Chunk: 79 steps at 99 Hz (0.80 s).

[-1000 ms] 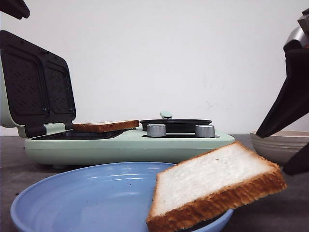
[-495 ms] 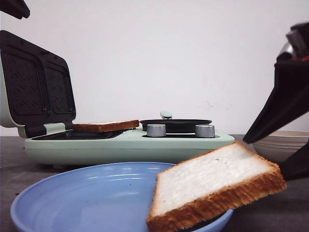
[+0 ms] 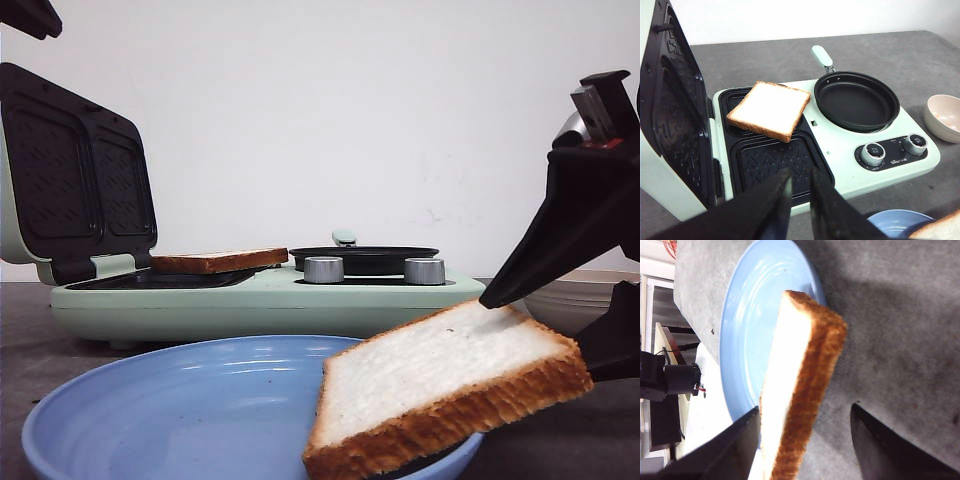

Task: Make breakfast with bread and shrimp
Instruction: 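Reach the right gripper to the second bread slice and grasp it, then carry the bread with the right gripper over the sandwich maker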

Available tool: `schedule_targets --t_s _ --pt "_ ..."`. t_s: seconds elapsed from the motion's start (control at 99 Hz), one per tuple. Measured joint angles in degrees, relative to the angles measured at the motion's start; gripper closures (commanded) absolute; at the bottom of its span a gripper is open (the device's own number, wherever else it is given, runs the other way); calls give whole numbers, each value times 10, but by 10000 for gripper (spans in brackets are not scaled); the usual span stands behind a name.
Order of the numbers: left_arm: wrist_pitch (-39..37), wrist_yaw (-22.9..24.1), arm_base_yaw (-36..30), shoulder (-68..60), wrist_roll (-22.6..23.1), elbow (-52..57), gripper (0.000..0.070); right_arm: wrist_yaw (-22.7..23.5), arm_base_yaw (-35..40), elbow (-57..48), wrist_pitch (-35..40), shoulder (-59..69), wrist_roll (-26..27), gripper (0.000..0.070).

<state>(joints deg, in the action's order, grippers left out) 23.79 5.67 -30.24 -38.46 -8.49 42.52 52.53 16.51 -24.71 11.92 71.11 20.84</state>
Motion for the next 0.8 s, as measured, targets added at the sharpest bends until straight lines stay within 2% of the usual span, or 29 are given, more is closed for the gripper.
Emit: schedule_targets --t_s 0.253,0.374,0.505,0.798 --pt "0 0 0 0 0 0 672 0 17 0 -32 3 12 405" --pt "0 0 0 0 0 0 672 0 26 0 -40 9 20 513" --pt "0 0 0 0 0 0 672 -2 30 0 -44 10 21 698" --pt "0 0 0 0 0 0 672 8 30 0 -61 10 26 698"
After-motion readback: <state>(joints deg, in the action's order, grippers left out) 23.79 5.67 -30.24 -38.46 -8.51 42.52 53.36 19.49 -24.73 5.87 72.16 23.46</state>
